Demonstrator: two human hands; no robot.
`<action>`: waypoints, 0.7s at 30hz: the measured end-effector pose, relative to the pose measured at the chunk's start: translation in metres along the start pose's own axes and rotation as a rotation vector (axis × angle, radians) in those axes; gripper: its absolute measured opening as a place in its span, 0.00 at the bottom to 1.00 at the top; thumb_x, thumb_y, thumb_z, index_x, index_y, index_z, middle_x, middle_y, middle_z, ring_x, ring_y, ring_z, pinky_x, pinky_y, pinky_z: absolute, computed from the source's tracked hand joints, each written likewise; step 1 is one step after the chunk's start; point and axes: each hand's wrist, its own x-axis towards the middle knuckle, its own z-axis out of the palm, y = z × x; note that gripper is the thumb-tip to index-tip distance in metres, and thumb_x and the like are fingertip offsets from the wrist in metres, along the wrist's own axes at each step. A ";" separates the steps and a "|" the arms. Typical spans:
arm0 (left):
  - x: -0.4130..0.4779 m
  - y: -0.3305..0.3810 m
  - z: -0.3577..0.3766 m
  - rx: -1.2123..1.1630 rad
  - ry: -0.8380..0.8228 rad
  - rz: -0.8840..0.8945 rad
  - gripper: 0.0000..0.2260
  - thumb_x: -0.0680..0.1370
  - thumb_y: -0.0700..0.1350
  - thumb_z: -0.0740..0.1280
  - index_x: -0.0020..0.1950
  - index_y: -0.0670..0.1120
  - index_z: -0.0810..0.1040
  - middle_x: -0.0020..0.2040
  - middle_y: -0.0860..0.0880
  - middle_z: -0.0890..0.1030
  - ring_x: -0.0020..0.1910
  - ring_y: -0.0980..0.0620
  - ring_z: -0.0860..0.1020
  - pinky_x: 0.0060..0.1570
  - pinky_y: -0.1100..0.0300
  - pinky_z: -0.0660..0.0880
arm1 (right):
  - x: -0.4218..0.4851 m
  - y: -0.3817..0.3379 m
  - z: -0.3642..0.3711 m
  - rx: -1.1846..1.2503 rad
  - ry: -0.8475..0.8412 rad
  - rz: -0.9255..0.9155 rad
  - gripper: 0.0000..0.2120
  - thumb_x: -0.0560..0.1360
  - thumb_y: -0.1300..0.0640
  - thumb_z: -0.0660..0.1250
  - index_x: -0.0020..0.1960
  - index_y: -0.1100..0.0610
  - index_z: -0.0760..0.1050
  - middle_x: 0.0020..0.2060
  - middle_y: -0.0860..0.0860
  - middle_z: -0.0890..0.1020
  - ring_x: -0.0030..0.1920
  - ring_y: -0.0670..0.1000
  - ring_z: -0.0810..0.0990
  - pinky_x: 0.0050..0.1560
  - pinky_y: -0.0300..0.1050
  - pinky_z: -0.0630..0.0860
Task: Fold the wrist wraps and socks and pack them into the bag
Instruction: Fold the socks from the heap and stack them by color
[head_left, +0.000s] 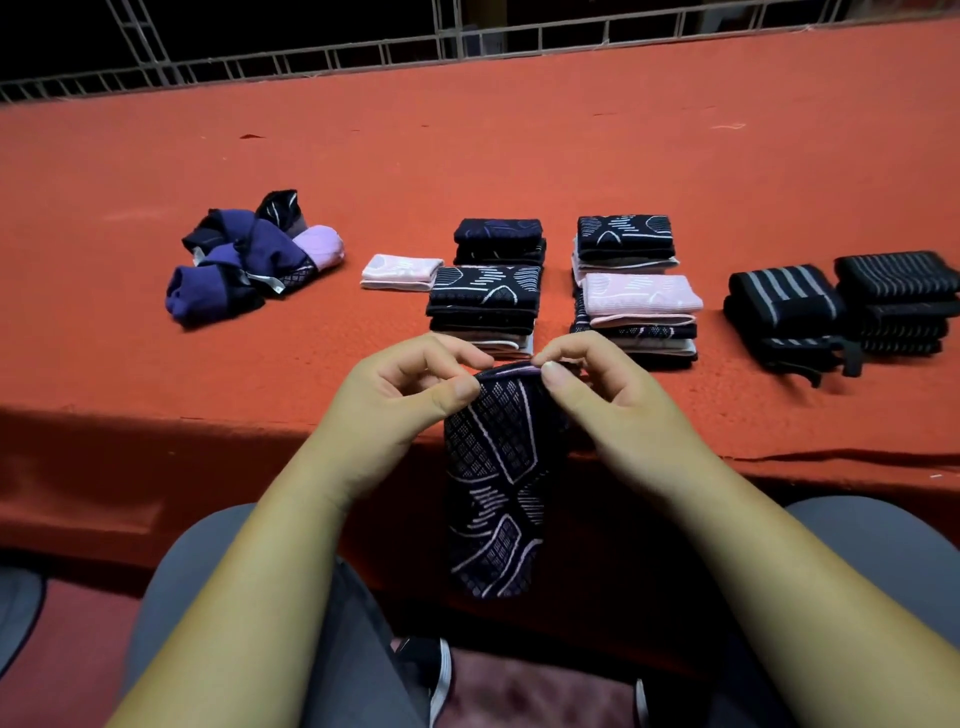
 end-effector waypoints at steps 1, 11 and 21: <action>-0.001 0.002 0.002 0.010 -0.005 0.002 0.05 0.76 0.49 0.74 0.42 0.51 0.82 0.59 0.47 0.84 0.48 0.49 0.75 0.53 0.53 0.72 | -0.001 -0.001 -0.001 -0.095 -0.014 -0.050 0.05 0.84 0.52 0.70 0.59 0.46 0.81 0.54 0.43 0.82 0.54 0.41 0.80 0.56 0.41 0.75; 0.001 0.000 0.003 0.484 -0.121 0.117 0.16 0.82 0.52 0.70 0.39 0.45 0.76 0.55 0.51 0.80 0.51 0.53 0.78 0.51 0.60 0.72 | -0.003 0.000 -0.004 -0.133 -0.127 -0.113 0.03 0.78 0.54 0.72 0.49 0.53 0.80 0.62 0.47 0.80 0.68 0.45 0.76 0.70 0.38 0.67; 0.003 -0.005 0.013 0.073 0.047 -0.018 0.11 0.77 0.50 0.75 0.48 0.50 0.74 0.42 0.45 0.72 0.42 0.50 0.68 0.42 0.52 0.66 | 0.000 -0.003 -0.012 0.064 -0.035 0.051 0.09 0.81 0.57 0.73 0.60 0.53 0.79 0.48 0.44 0.85 0.41 0.41 0.78 0.46 0.35 0.76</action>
